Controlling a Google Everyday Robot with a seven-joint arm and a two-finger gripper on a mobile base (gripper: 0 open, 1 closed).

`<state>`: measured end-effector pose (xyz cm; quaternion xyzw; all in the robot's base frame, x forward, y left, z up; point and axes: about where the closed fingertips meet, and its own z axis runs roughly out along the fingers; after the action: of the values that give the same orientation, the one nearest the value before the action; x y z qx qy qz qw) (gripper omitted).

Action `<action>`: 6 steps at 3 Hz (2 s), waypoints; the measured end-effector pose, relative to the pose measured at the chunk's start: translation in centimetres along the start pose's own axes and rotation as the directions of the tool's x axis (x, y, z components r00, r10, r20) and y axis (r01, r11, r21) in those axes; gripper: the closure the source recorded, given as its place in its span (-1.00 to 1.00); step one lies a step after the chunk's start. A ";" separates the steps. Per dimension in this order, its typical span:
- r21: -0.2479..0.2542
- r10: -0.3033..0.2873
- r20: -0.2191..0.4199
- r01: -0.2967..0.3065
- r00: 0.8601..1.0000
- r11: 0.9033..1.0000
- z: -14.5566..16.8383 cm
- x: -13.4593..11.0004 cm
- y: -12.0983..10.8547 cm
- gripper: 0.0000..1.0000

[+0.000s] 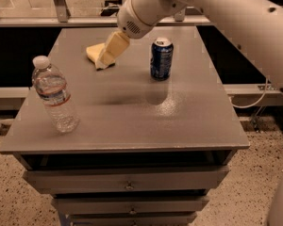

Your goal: Pick sponge

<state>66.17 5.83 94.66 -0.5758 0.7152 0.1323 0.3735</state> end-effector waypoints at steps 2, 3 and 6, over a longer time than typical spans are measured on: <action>-0.032 0.045 0.040 -0.043 0.998 0.999 8.4 -1.2 -1.4 -1.00; -0.032 0.057 0.029 -0.056 0.998 0.998 11.2 -0.1 -2.5 -1.00; -0.009 0.112 -0.010 -0.112 0.994 0.994 13.1 2.8 -4.4 0.28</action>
Offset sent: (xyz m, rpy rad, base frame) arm 0.0787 0.0765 -0.0755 0.0762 0.0417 -0.0152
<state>75.01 10.57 84.83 -0.5369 0.7476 0.1538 0.3594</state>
